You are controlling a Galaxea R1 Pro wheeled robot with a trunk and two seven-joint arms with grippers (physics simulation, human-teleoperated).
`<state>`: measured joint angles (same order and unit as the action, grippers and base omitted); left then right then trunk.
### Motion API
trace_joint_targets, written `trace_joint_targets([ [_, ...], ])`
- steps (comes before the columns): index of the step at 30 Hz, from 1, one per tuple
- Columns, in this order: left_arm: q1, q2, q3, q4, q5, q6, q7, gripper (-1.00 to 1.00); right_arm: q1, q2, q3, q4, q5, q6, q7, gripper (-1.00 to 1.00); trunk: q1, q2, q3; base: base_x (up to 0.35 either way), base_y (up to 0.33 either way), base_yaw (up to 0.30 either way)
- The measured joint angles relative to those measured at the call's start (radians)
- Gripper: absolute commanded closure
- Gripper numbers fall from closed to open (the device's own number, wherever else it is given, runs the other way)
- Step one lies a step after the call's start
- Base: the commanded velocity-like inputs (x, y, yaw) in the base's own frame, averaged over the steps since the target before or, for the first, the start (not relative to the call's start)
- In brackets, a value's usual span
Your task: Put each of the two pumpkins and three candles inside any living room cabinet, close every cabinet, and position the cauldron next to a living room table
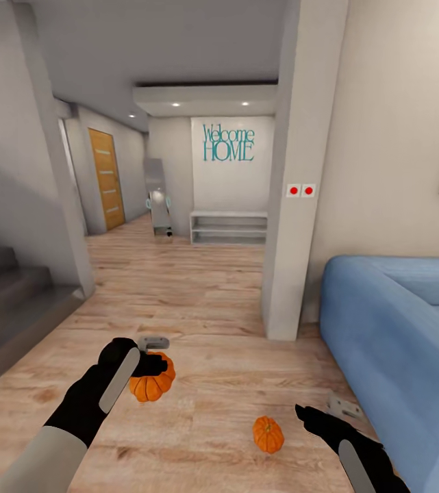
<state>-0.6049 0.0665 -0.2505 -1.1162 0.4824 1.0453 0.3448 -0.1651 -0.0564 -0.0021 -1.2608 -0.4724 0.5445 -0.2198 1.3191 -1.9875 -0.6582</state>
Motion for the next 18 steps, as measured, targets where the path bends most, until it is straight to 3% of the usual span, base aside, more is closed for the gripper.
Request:
trace_joint_targets([
  [18, 0.0, 0.0, 0.0, 0.0, 0.0, 0.0, 0.0, 1.0, 0.0, 0.001, 0.004, 0.0, 0.0, 0.011, 0.0, -1.0, 0.0, 0.0, 0.0, 0.337, 0.0, 0.0],
])
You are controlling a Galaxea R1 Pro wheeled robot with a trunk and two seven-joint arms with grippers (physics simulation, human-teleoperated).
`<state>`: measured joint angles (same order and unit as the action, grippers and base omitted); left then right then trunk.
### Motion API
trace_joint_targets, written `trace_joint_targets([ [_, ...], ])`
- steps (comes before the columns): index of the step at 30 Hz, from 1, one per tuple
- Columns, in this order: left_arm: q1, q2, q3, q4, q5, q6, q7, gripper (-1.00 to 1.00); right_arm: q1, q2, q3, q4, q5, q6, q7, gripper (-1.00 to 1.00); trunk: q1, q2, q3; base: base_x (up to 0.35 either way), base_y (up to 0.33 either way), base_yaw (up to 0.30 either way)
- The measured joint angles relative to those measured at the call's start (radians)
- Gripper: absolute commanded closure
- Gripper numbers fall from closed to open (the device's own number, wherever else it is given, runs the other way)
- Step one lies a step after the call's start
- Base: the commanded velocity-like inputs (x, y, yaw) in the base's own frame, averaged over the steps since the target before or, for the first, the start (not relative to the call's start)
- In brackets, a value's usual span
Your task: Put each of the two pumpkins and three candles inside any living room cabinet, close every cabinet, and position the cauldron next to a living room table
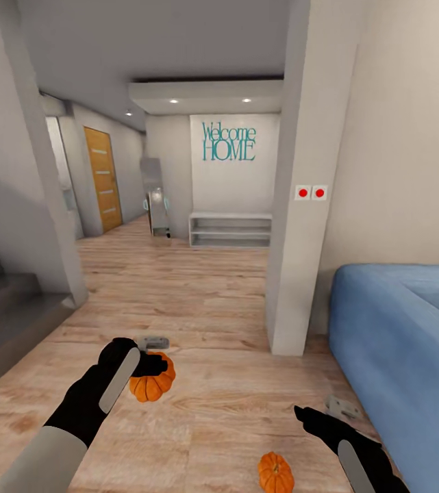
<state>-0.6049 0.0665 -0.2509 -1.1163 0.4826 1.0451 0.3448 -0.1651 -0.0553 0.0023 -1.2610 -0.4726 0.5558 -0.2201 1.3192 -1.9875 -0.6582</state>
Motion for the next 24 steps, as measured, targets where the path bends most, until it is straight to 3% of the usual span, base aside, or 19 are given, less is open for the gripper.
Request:
trace_joint_targets([
  [7, 0.0, 0.0, 0.0, 0.0, 0.0, 0.0, 0.0, 1.0, 0.0, 0.001, 0.029, -0.017, -0.002, 0.012, 0.001, -1.0, 0.0, 0.0, 0.0, 0.278, 0.0, 0.0],
  [9, 0.0, 0.0, -0.001, -0.001, -0.001, 0.0, 0.0, 1.0, -0.009, 0.001, 0.041, -0.019, -0.002, 0.067, 0.0, -1.0, 0.0, 0.0, 0.0, 0.114, 0.0, 0.0],
  [12, 0.0, 0.0, -0.001, -0.005, -0.001, 0.0, 0.0, 1.0, -0.066, 0.007, 0.051, -0.014, -0.002, 0.248, -0.003, -1.0, 0.0, 0.0, 0.0, 0.051, 0.0, 0.0],
  [15, 0.001, 0.001, -0.002, -0.029, -0.001, -0.001, 0.0, 1.0, -0.1, 0.023, 0.052, 0.001, 0.001, 0.344, -0.012, -1.0, 0.001, 0.0, 0.0, 0.016, 0.0, 0.0],
  [18, 0.002, 0.002, -0.003, -0.047, -0.001, 0.0, 0.0, 1.0, -0.196, 0.042, 0.051, 0.099, 0.002, 0.38, -0.063, -1.0, 0.001, 0.0, 0.0, 0.005, 0.0, 0.0],
  [20, 0.002, 0.003, -0.004, -0.063, -0.002, 0.0, 0.0, 1.0, -0.3, 0.068, 0.054, 0.209, 0.001, 0.391, -0.139, -1.0, 0.001, 0.0, 0.0, 0.002, 0.0, 0.0],
  [22, 0.002, 0.003, -0.005, -0.093, 0.0, -0.001, 0.0, 1.0, -0.368, 0.103, 0.055, 0.347, 0.001, 0.392, -0.203, -1.0, 0.001, 0.0, 0.0, 0.0, 0.0, 0.0],
  [24, 0.003, 0.005, -0.006, -0.126, 0.0, -0.001, 0.0, 1.0, -0.422, 0.118, 0.054, 0.465, 0.004, 0.378, -0.234, -1.0, 0.001, 0.0, 0.0, 0.0, 0.0, 0.0],
])
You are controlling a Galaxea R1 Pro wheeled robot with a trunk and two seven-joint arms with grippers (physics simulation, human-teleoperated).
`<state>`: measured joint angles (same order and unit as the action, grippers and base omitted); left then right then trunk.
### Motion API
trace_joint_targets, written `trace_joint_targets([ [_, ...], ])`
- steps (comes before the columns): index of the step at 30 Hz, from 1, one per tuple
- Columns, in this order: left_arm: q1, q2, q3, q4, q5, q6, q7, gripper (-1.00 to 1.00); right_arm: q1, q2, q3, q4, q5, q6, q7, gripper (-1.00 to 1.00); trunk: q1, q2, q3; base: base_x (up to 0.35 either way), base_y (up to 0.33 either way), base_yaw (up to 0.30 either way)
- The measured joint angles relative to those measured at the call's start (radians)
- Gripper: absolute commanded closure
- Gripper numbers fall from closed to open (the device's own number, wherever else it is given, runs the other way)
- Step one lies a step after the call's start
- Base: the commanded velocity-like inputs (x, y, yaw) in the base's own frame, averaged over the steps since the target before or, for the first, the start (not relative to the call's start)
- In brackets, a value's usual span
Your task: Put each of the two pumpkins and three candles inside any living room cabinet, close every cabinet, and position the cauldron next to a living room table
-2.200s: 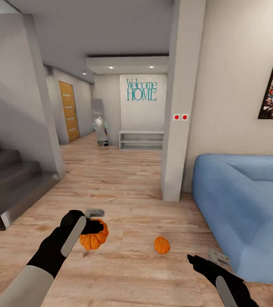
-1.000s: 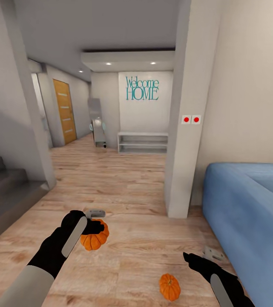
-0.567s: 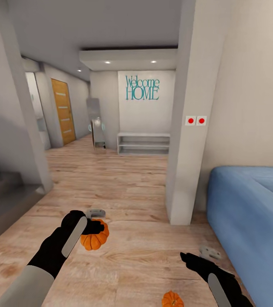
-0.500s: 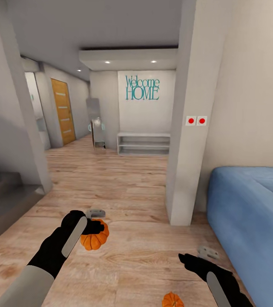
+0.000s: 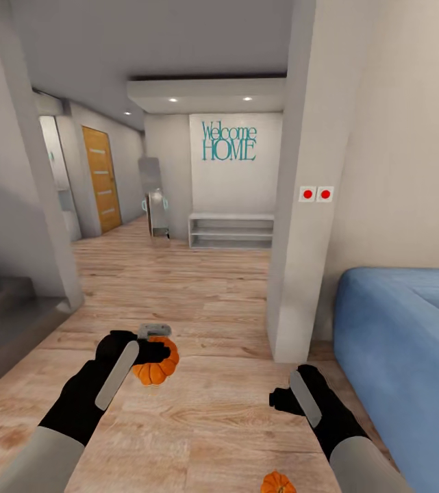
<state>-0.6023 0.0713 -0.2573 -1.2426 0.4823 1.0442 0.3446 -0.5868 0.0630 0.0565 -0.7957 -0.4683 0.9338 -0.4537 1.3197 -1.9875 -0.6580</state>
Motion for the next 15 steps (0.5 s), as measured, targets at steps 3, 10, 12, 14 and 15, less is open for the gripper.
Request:
trace_joint_targets([
  [3, 0.0, 0.001, -0.001, -0.029, -0.002, 0.001, -0.001, 1.0, -0.027, 0.006, -0.002, 0.123, 0.001, -0.066, -0.014, -1.0, 0.0, 0.0, 0.0, 0.0, 0.0, 0.0],
  [10, 0.0, -0.001, -0.037, -0.049, 0.007, -0.001, -0.001, 1.0, -0.04, 0.011, -0.003, 0.307, 0.004, -0.167, -0.014, -1.0, 0.0, 0.0, 0.0, 0.0, 0.0, 0.0],
  [12, 0.0, 0.0, -0.045, -0.05, -0.002, 0.001, -0.001, 1.0, -0.041, 0.012, -0.002, 0.331, 0.006, -0.176, -0.012, -1.0, 0.0, 0.0, 0.0, 0.0, 0.0, 0.0],
  [14, 0.0, 0.0, -0.049, -0.051, 0.001, 0.0, -0.001, 1.0, -0.041, 0.012, -0.001, 0.345, 0.007, -0.179, -0.011, -1.0, 0.0, 0.0, 0.0, 0.0, 0.0, 0.0],
  [15, 0.0, 0.0, -0.05, -0.051, 0.001, 0.001, -0.001, 1.0, -0.041, 0.013, -0.001, 0.35, 0.007, -0.178, -0.01, -1.0, 0.0, 0.0, 0.0, 0.0, 0.0, 0.0],
])
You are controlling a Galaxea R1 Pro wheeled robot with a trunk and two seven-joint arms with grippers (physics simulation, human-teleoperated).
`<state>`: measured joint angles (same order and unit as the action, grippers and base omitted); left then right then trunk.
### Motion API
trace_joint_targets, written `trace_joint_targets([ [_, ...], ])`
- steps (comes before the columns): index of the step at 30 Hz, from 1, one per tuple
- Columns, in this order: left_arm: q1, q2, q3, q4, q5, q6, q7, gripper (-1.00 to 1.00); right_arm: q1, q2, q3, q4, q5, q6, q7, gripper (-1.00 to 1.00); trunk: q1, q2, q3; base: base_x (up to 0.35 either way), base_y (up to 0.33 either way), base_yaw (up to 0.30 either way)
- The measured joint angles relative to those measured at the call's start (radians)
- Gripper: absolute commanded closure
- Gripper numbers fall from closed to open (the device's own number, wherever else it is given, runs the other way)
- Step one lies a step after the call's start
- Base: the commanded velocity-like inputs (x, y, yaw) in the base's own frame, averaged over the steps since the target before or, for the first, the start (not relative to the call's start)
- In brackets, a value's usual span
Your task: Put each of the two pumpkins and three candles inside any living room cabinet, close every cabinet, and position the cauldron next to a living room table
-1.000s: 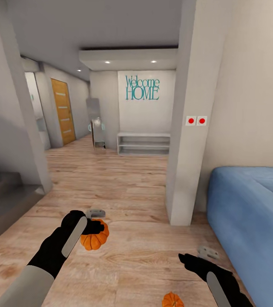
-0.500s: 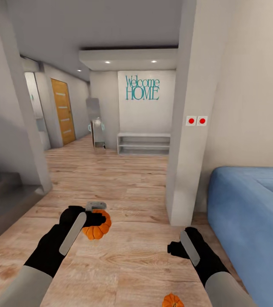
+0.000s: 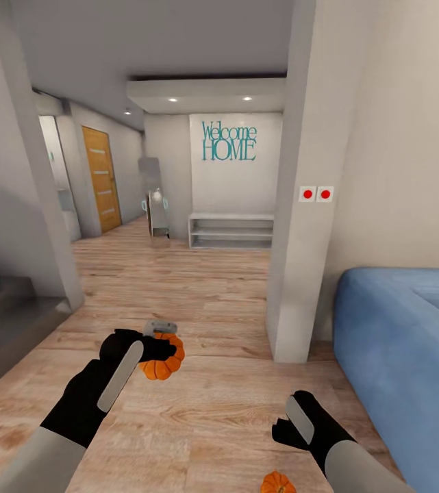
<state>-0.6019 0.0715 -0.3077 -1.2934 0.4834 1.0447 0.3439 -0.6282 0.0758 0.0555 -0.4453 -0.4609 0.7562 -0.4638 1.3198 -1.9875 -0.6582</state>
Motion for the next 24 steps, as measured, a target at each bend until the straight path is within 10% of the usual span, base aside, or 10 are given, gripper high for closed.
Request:
trace_joint_targets([
  [24, 0.0, -0.002, -0.001, 0.0, -0.007, 0.001, 0.001, 1.0, 0.001, 0.002, 0.051, 0.003, 0.001, -0.004, 0.006, -1.0, 0.0, 0.0, 0.0, 0.03, 0.014, 0.0],
])
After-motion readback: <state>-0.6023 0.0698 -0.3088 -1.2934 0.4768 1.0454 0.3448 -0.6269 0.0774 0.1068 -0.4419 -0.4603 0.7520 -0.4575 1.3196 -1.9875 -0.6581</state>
